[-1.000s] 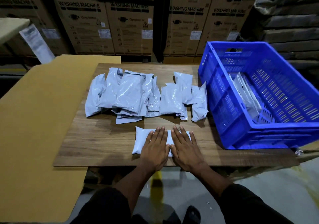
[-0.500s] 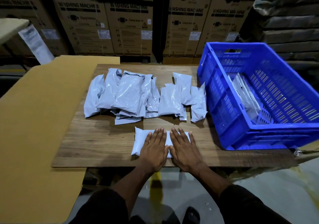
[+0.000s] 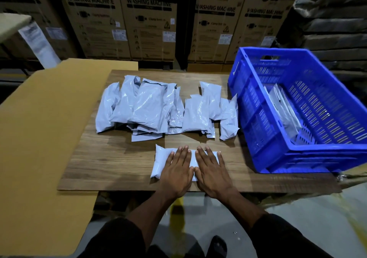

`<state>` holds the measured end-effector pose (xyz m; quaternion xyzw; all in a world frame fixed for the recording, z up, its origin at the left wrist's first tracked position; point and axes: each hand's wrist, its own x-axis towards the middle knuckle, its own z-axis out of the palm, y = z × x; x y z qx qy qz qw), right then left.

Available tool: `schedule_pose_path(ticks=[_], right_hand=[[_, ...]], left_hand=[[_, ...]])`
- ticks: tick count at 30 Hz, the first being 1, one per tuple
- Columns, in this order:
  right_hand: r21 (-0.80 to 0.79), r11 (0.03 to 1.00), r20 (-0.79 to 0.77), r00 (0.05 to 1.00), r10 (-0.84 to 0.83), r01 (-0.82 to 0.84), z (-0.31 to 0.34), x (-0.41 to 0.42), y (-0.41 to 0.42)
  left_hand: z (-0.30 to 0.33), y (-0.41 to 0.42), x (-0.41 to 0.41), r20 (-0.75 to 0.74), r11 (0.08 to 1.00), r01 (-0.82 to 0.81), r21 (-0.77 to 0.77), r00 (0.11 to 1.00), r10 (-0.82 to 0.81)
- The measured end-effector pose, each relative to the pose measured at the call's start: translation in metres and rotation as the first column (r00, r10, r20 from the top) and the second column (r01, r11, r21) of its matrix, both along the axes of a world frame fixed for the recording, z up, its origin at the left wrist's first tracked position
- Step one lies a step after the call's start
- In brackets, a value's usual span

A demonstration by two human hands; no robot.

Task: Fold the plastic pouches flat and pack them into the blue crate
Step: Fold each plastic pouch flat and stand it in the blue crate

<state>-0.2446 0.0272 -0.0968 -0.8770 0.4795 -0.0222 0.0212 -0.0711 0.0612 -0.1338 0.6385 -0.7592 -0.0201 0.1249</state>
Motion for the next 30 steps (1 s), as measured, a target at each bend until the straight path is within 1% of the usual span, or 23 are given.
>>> schedule_pose_path(ticks=[7, 14, 19, 23, 25, 30], right_hand=[[0.011, 1.0, -0.019, 1.0, -0.017, 0.017, 0.006, 0.003, -0.001], [0.05, 0.998, -0.063, 0.997, -0.035, 0.038, 0.008, 0.002, 0.001], [0.061, 0.998, -0.094, 0.995, -0.028, 0.034, 0.01, 0.0, 0.001], [0.116, 0.991, -0.103, 0.993, -0.06, 0.072, 0.012, 0.0, 0.0], [0.138, 0.986, -0.095, 0.992, -0.084, 0.096, 0.013, -0.002, 0.0], [0.166, 0.969, -0.069, 0.982, -0.174, 0.183, 0.013, -0.03, 0.004]], left_hand=[[0.004, -0.004, 0.002, 0.012, 0.999, -0.01, 0.044, 1.0, 0.01], [0.011, 0.006, 0.01, -0.053, 0.992, -0.117, 0.056, 0.991, 0.12], [0.015, 0.01, 0.018, -0.016, 0.982, -0.166, 0.093, 0.986, 0.168], [0.017, 0.011, 0.021, -0.022, 0.981, -0.176, 0.084, 0.984, 0.178], [0.016, 0.011, 0.022, -0.027, 0.982, -0.181, 0.054, 0.983, 0.183], [0.014, 0.012, 0.022, -0.024, 0.982, -0.189, 0.004, 0.982, 0.19]])
